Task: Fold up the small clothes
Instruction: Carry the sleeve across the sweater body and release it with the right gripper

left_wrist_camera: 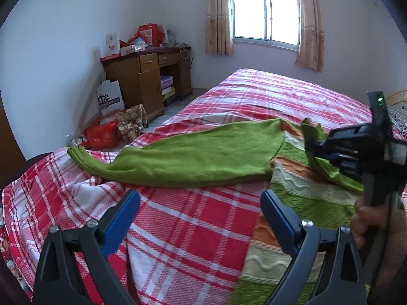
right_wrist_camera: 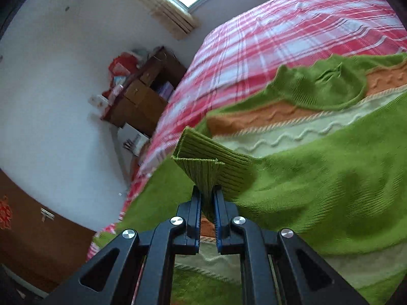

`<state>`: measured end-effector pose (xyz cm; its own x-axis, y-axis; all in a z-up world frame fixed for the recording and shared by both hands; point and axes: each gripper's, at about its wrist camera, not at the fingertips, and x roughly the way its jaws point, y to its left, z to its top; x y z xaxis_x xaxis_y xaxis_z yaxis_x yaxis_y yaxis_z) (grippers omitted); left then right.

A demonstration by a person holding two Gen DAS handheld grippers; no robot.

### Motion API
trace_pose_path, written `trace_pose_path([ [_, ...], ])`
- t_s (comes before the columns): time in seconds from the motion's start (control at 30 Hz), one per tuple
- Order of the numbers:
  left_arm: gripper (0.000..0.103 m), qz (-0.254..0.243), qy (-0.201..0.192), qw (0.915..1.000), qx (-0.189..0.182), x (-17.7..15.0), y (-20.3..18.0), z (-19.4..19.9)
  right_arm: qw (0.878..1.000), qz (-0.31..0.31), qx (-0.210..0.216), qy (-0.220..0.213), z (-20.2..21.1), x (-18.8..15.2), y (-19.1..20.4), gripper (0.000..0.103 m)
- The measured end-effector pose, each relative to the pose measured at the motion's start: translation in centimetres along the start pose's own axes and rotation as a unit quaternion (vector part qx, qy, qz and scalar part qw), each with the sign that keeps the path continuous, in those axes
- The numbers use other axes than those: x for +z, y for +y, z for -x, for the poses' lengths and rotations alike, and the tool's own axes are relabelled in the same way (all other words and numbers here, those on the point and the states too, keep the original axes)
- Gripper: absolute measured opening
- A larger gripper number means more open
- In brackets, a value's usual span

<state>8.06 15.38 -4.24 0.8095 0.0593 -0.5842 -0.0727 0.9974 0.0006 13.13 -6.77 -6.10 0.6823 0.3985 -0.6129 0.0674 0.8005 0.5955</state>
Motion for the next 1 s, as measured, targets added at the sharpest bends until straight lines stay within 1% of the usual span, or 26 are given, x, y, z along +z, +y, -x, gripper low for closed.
trace_pose_path([
  [0.03,0.097,0.0,0.001,1.0,0.0,-0.2,0.0,0.0,1.0,0.005,-0.002,0.002,-0.9,-0.2,0.2,0.009],
  [0.07,0.097,0.001,0.003,1.0,0.0,-0.3,0.1,-0.1,1.0,0.014,0.004,0.006,-1.8,-0.4,0.3,0.012],
  [0.13,0.097,0.0,0.008,1.0,0.002,-0.3,0.1,-0.4,0.999,0.027,0.015,0.011,-2.5,-0.7,0.4,0.012],
  [0.17,0.097,-0.001,0.01,0.9999,0.002,-0.3,0.0,-0.5,0.999,0.028,0.023,0.02,-2.9,-0.9,0.4,0.024],
  [0.2,0.097,-0.003,0.012,0.9999,0.003,-0.4,0.0,-0.5,0.999,0.024,0.035,0.028,-3.2,-1.1,0.7,0.031],
  [0.23,0.097,-0.004,0.013,0.9999,0.003,-0.4,-0.2,-0.6,0.998,0.017,0.055,0.035,-3.2,-1.2,0.8,0.046],
  [0.27,0.097,-0.006,0.015,0.9999,0.003,-0.4,-0.3,-0.7,0.996,0.012,0.078,0.042,-3.0,-1.2,1.0,0.058],
  [0.3,0.097,-0.007,0.015,0.9999,0.003,-0.4,-0.4,-0.7,0.994,0.016,0.098,0.045,-2.5,-1.3,1.3,0.06],
  [0.33,0.097,-0.007,0.016,0.9998,0.001,-0.3,-0.6,-0.8,0.993,0.026,0.108,0.043,-2.0,-1.4,1.6,0.06],
  [0.37,0.097,-0.008,0.018,0.9998,-0.001,-0.3,-0.7,-0.9,0.993,0.039,0.109,0.04,-1.1,-1.3,1.8,0.06],
  [0.43,0.097,-0.01,0.02,0.9997,-0.007,-0.3,-1.4,-0.9,0.994,0.066,0.081,0.019,0.8,-1.2,1.6,0.06],
  [0.5,0.097,-0.013,0.021,0.9996,-0.013,-0.1,-2.2,-1.0,0.995,0.097,0.012,-0.01,3.2,-0.5,0.7,0.06],
  [0.53,0.098,-0.016,0.02,0.9995,-0.016,0.0,-2.8,-1.0,0.993,0.111,-0.029,-0.026,4.4,-0.2,-0.2,0.058],
  [0.6,0.098,-0.026,0.013,0.9993,-0.023,0.5,-4.1,-0.9,0.988,0.122,-0.087,-0.045,6.4,0.6,-2.2,0.057],
  [0.67,0.098,-0.036,0.008,0.999,-0.025,1.0,-5.3,-1.1,0.983,0.118,-0.133,-0.052,7.9,1.3,-4.5,0.057],
  [0.73,0.098,-0.043,0.003,0.9987,-0.028,1.8,-6.9,-1.5,0.975,0.119,-0.179,-0.061,9.2,2.1,-6.8,0.057],
  [0.83,0.098,-0.043,-0.001,0.9986,-0.031,3.1,-8.8,-2.6,0.966,0.121,-0.221,-0.052,10.5,3.1,-10.5,0.057],
  [0.93,0.098,-0.04,0.006,0.9991,-0.012,4.3,-10.5,-4.5,0.962,0.113,-0.247,-0.029,11.3,3.1,-13.9,0.057],
  [1.0,0.098,-0.041,0.013,0.9991,0.001,4.4,-11.5,-5.9,0.959,0.114,-0.26,-0.022,11.9,2.8,-15.3,0.045],
])
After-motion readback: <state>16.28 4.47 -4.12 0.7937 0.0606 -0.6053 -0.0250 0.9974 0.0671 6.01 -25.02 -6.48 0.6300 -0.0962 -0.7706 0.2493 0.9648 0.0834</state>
